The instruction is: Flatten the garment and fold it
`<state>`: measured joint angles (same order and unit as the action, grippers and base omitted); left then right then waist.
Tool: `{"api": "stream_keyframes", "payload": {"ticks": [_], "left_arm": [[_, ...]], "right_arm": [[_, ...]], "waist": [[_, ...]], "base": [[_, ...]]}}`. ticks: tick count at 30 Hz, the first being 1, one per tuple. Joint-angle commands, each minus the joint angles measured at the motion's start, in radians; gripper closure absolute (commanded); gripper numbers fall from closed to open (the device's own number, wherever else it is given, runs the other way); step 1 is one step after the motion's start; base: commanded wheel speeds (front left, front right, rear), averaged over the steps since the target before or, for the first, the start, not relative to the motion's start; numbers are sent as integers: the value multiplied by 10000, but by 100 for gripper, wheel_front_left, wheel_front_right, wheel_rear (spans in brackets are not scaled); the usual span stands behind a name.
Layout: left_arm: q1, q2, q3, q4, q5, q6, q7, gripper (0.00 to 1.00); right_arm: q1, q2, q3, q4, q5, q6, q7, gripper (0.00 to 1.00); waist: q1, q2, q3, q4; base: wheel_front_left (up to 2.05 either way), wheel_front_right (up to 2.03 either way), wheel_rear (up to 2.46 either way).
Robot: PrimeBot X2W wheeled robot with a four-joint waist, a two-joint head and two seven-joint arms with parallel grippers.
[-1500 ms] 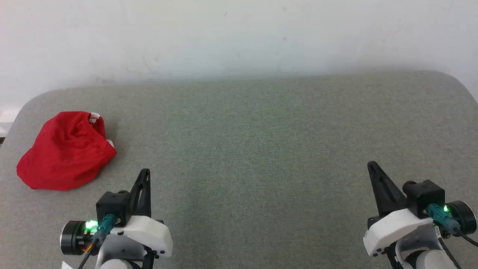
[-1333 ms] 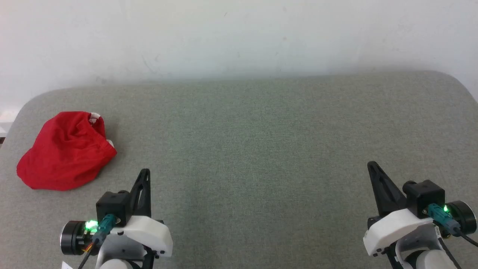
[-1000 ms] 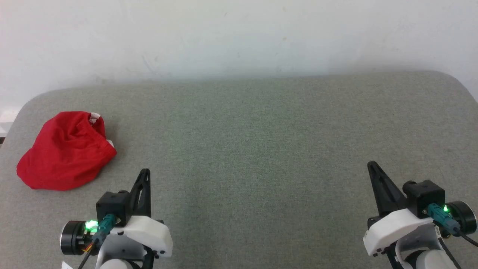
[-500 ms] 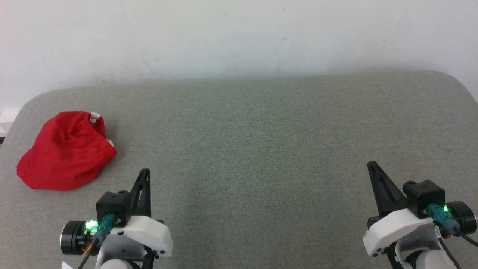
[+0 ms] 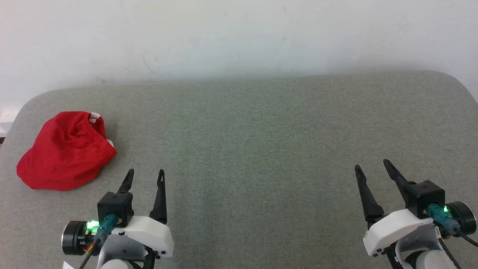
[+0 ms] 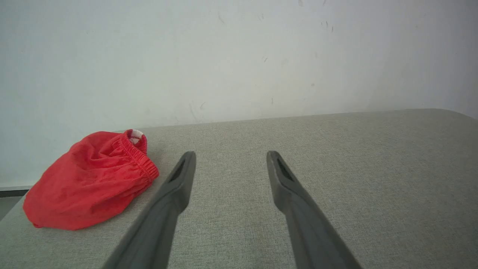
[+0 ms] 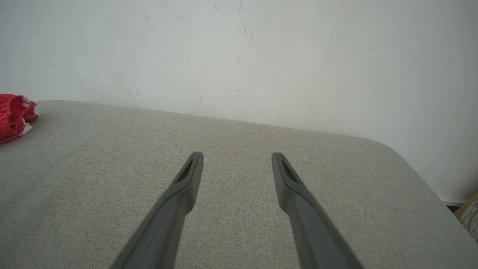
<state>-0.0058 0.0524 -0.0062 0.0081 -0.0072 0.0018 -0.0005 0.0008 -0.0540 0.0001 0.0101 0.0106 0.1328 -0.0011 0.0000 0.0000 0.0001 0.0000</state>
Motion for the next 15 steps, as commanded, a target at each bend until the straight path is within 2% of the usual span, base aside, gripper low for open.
{"api": "stream_keyframes", "payload": {"ticks": [1, 15], "left_arm": [[8, -1, -50, 34, -91, 44, -92, 0], [42, -3, -267, 149, -372, 200, -385, 0]], "right_arm": [[54, 1, -33, 57, 139, -1, -90, 0], [189, 6, -174, 227, 533, -3, -382, 0]], "waist": [[0, 0, 1, 0], [0, 0, -18, 4]], "base": [[0, 0, 0], [0, 0, 0]]}}
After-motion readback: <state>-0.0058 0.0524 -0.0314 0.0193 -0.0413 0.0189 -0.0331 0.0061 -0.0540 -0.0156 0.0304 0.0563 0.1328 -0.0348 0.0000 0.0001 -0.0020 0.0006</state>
